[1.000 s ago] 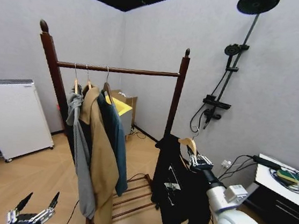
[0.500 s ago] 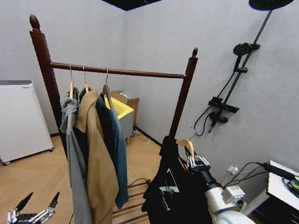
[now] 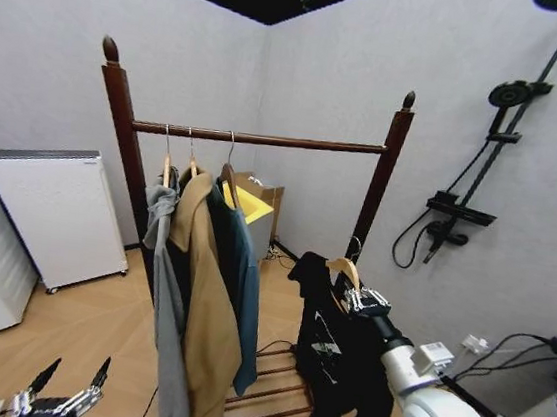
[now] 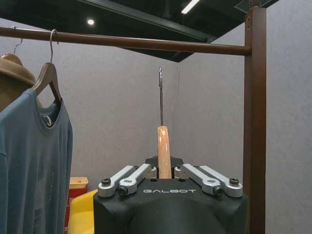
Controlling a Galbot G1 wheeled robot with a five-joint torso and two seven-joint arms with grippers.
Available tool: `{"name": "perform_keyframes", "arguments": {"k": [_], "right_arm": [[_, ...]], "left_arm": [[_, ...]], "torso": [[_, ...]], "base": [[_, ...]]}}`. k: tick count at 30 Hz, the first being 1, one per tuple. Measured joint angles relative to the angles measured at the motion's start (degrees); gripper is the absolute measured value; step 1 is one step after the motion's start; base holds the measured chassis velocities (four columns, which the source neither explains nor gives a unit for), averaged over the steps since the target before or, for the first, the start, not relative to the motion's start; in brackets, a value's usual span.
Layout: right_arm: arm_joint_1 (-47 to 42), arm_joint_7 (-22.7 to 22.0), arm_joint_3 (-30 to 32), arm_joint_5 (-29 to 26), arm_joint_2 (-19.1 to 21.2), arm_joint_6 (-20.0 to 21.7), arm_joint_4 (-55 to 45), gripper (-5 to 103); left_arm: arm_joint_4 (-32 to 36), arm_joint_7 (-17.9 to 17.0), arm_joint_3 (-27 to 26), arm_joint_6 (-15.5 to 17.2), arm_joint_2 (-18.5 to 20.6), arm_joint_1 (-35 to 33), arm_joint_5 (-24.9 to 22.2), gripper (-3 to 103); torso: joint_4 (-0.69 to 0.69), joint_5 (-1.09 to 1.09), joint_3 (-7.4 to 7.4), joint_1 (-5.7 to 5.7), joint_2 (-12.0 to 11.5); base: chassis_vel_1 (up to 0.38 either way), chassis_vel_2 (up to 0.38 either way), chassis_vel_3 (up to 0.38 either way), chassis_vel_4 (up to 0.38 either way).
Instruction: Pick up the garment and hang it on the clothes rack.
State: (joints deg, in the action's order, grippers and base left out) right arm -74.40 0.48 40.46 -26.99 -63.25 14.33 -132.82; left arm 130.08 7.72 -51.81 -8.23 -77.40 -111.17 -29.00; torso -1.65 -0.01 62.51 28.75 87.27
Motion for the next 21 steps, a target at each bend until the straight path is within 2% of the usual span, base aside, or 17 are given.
{"name": "perform_keyframes", "arguments": {"k": [4, 11, 21], "right_arm": [[0.1, 1.5, 0.3, -1.2, 0.3, -0.9, -0.2, 10], [-0.7, 3.5, 0.3, 0.2, -1.3, -2.9, 1.0, 10], [-0.9, 3.8, 0.2, 0.5, -1.6, -3.3, 1.2, 10]], "left_arm": [[0.0, 0.0, 0.0, 0.0, 0.0, 0.0, 0.0, 100], [0.0, 0.0, 0.0, 0.0, 0.0, 0.0, 0.0, 100], [0.0, 0.0, 0.0, 0.0, 0.0, 0.0, 0.0, 100]], "torso": [[-0.01, 0.01, 0.01, 0.03, 0.0], [0.00, 0.00, 0.00, 0.02, 0.0], [0.00, 0.01, 0.00, 0.01, 0.0]], "base": [[0.000, 0.000, 0.000, 0.000], [0.000, 0.000, 0.000, 0.000], [-0.022, 0.022, 0.024, -0.020]]}}
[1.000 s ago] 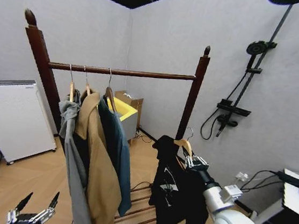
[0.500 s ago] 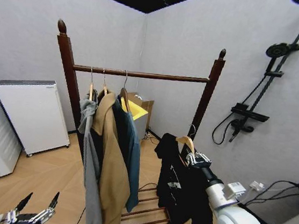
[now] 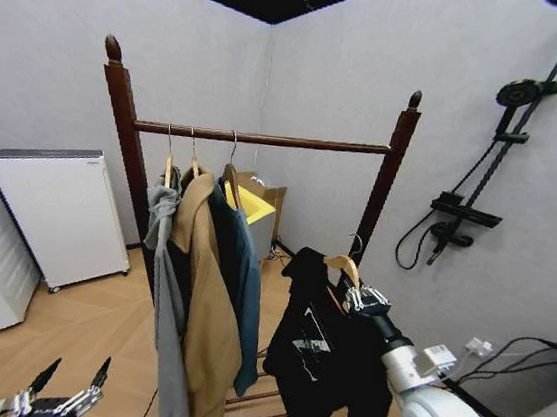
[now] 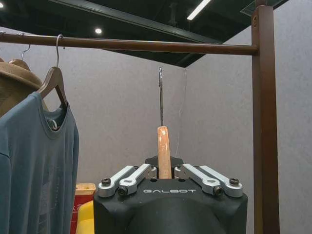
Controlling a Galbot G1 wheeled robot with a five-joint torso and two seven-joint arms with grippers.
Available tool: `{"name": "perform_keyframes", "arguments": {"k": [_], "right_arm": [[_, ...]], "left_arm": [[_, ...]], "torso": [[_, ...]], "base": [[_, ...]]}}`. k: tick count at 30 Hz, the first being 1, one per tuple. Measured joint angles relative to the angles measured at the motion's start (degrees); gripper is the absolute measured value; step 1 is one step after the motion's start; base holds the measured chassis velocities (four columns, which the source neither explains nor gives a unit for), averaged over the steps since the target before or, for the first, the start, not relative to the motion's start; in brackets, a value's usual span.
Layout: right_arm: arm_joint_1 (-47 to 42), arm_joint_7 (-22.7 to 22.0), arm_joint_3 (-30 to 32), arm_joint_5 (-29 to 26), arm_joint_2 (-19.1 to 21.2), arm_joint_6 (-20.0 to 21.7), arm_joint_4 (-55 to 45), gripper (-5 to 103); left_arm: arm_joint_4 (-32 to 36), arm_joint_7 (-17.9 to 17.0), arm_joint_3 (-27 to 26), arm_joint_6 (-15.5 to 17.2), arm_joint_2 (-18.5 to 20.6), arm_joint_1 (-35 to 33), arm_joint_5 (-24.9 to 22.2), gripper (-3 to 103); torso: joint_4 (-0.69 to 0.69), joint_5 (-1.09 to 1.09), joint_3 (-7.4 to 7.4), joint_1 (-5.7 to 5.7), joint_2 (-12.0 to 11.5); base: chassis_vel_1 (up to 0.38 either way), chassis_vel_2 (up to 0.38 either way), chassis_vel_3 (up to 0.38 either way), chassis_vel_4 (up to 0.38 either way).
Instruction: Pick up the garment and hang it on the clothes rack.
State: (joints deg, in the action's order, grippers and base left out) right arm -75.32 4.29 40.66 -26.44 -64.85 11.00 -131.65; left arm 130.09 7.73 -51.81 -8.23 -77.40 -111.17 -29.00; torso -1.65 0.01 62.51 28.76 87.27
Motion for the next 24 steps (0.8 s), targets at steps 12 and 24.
{"name": "perform_keyframes", "arguments": {"k": [12, 24], "right_arm": [[-0.3, -0.6, -1.0, -0.9, -0.9, 0.9, -2.2, 10], [15.2, -6.4, -2.0, -10.2, 7.0, 8.8, -5.0, 10]], "left_arm": [[0.0, 0.0, 0.0, 0.0, 0.0, 0.0, 0.0, 100], [0.0, 0.0, 0.0, 0.0, 0.0, 0.0, 0.0, 100]], "torso": [[-0.01, -0.01, 0.02, 0.04, 0.0], [0.00, -0.01, 0.01, 0.00, 0.0]], "base": [[-0.070, 0.083, 0.083, -0.060], [0.029, 0.002, 0.007, 0.023]]}}
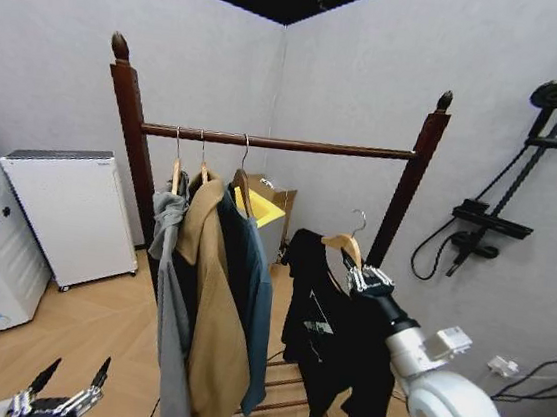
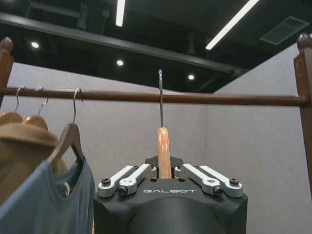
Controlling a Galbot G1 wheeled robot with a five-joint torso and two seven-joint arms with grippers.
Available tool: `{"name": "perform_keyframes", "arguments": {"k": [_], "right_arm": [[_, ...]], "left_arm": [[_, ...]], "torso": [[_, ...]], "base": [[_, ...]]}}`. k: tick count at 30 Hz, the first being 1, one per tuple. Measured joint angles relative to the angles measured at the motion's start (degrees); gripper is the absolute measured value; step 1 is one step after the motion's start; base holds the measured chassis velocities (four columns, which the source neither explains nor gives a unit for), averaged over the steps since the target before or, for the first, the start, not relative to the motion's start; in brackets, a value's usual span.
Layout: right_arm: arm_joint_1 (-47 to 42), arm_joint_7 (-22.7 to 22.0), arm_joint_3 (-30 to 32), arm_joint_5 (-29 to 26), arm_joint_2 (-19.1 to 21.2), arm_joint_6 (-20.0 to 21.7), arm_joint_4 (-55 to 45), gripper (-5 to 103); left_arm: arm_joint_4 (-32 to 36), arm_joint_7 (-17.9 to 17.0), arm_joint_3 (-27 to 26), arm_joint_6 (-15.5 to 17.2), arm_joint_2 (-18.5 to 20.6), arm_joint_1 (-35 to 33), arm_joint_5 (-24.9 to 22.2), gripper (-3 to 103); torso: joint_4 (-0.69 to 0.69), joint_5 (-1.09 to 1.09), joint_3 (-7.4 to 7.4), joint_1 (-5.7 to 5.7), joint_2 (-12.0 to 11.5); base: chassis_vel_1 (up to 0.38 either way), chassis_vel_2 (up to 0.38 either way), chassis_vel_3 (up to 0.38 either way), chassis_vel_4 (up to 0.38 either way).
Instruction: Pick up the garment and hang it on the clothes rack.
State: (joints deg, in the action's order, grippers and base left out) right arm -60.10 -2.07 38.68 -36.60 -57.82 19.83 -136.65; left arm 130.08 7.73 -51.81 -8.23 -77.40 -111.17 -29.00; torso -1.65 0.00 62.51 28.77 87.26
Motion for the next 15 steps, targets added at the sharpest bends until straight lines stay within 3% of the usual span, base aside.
{"name": "perform_keyframes", "arguments": {"k": [8, 15], "right_arm": [[12.9, -2.1, -0.6, -10.8, 4.7, 6.1, 2.2, 10], [23.1, -3.0, -7.1, -12.3, 5.8, 8.0, 6.0, 10]], "left_arm": [[0.0, 0.0, 0.0, 0.0, 0.0, 0.0, 0.0, 100], [0.0, 0.0, 0.0, 0.0, 0.0, 0.0, 0.0, 100]], "torso": [[-0.02, -0.01, 0.00, 0.01, 0.0], [0.01, 0.00, 0.01, 0.01, 0.0]], "base": [[0.000, 0.000, 0.000, 0.000], [0.000, 0.000, 0.000, 0.000]]}}
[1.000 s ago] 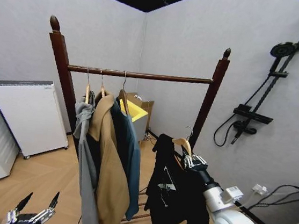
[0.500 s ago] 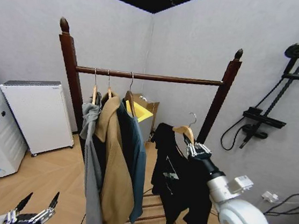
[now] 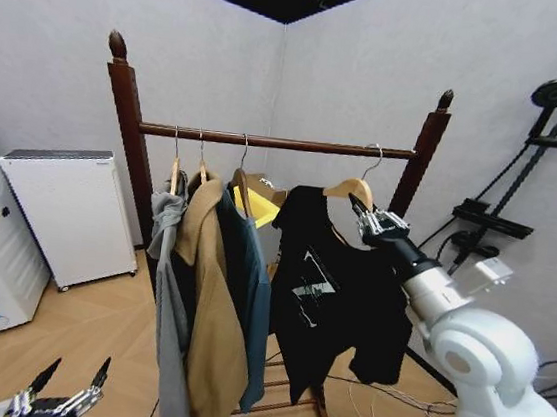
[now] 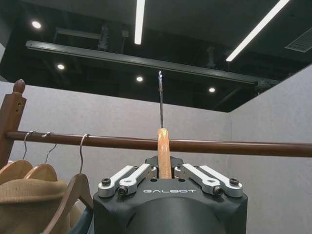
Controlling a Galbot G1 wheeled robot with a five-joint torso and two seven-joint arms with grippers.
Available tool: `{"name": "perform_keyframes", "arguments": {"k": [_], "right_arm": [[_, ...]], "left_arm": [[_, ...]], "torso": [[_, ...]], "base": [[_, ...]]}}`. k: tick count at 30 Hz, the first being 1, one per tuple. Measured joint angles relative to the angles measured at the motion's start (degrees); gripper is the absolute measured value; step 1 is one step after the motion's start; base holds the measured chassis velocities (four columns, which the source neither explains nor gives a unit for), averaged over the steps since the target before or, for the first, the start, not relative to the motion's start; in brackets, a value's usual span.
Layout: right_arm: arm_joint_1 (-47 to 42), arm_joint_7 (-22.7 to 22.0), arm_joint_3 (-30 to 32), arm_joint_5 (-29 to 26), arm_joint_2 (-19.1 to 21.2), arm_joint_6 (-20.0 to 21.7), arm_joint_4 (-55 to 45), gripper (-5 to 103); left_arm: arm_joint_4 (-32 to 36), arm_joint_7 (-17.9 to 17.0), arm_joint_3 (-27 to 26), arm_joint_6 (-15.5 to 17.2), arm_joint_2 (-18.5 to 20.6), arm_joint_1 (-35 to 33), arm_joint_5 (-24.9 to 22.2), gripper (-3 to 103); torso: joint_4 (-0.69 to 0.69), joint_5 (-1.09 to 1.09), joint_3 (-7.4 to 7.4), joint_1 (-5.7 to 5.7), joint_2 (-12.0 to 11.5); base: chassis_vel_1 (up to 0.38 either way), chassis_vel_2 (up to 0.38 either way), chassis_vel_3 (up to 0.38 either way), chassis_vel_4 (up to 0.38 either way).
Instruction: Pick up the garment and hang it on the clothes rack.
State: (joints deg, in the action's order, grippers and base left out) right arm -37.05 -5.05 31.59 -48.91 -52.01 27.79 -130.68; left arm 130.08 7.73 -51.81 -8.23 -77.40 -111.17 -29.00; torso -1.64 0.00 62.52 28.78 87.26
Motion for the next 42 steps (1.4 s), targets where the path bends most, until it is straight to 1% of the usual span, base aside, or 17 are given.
{"name": "perform_keyframes", "arguments": {"k": [2, 3, 5, 6, 8, 9, 11, 16, 22, 25, 33, 39, 42], "right_arm": [[5.0, -1.1, -5.3, -1.0, 0.0, 0.8, 2.4, 10], [5.0, -1.1, -5.3, -1.0, 0.0, 0.8, 2.4, 10], [8.0, -1.4, -9.2, -1.1, 0.0, 0.9, 4.6, 10], [8.0, -1.4, -9.2, -1.1, 0.0, 0.9, 4.6, 10], [10.8, -1.5, -12.4, -1.1, -0.1, 0.7, 6.9, 10], [10.8, -1.5, -12.4, -1.1, -0.1, 0.7, 6.9, 10], [13.7, -2.1, -14.1, -3.1, 0.0, 1.2, 8.5, 10], [17.4, -2.0, -16.5, -3.6, 0.2, 1.2, 11.0, 10], [23.1, -1.9, -22.6, -5.2, 0.5, 1.3, 14.5, 10], [24.8, -2.3, -24.4, -6.1, 0.1, 1.7, 15.8, 10], [25.8, -3.2, -26.3, -7.4, -1.3, 3.0, 19.2, 10], [25.2, -3.1, -26.5, -6.9, -2.2, 2.9, 20.8, 10], [24.6, -2.8, -26.7, -6.1, -2.5, 2.2, 21.4, 10]], "left_arm": [[0.0, 0.0, 0.0, 0.0, 0.0, 0.0, 0.0, 100], [0.0, 0.0, 0.0, 0.0, 0.0, 0.0, 0.0, 100], [0.0, 0.0, 0.0, 0.0, 0.0, 0.0, 0.0, 100], [0.0, 0.0, 0.0, 0.0, 0.0, 0.0, 0.0, 100], [0.0, 0.0, 0.0, 0.0, 0.0, 0.0, 0.0, 100], [0.0, 0.0, 0.0, 0.0, 0.0, 0.0, 0.0, 100], [0.0, 0.0, 0.0, 0.0, 0.0, 0.0, 0.0, 100], [0.0, 0.0, 0.0, 0.0, 0.0, 0.0, 0.0, 100], [0.0, 0.0, 0.0, 0.0, 0.0, 0.0, 0.0, 100], [0.0, 0.0, 0.0, 0.0, 0.0, 0.0, 0.0, 100], [0.0, 0.0, 0.0, 0.0, 0.0, 0.0, 0.0, 100], [0.0, 0.0, 0.0, 0.0, 0.0, 0.0, 0.0, 100], [0.0, 0.0, 0.0, 0.0, 0.0, 0.0, 0.0, 100]], "torso": [[0.00, 0.01, 0.00, 0.00, 0.0], [0.00, 0.01, 0.00, 0.00, 0.0], [0.00, 0.00, 0.00, 0.00, 0.0], [0.00, 0.00, 0.00, 0.00, 0.0], [0.00, 0.00, 0.00, 0.00, 0.0], [0.00, 0.00, 0.00, 0.00, 0.0], [-0.02, 0.00, 0.00, 0.00, 0.0], [-0.01, 0.00, 0.00, 0.00, 0.0], [-0.01, 0.00, 0.00, 0.00, 0.0], [0.00, 0.01, 0.00, 0.00, 0.0], [-0.01, 0.00, 0.00, 0.00, 0.0], [-0.01, 0.00, -0.01, 0.00, 0.0], [-0.01, -0.01, 0.00, 0.01, 0.0]], "base": [[0.000, 0.000, 0.000, 0.000], [0.000, 0.000, 0.000, 0.000], [0.000, 0.000, 0.000, 0.000], [0.000, 0.000, 0.000, 0.000], [0.000, 0.000, 0.000, 0.000], [0.000, 0.000, 0.000, 0.000], [0.000, 0.000, 0.000, 0.000], [0.000, 0.000, 0.000, 0.000], [0.000, 0.000, 0.000, 0.000], [0.000, 0.000, 0.000, 0.000], [0.000, 0.000, 0.000, 0.000], [0.000, 0.000, 0.000, 0.000], [0.000, 0.000, 0.000, 0.000]]}}
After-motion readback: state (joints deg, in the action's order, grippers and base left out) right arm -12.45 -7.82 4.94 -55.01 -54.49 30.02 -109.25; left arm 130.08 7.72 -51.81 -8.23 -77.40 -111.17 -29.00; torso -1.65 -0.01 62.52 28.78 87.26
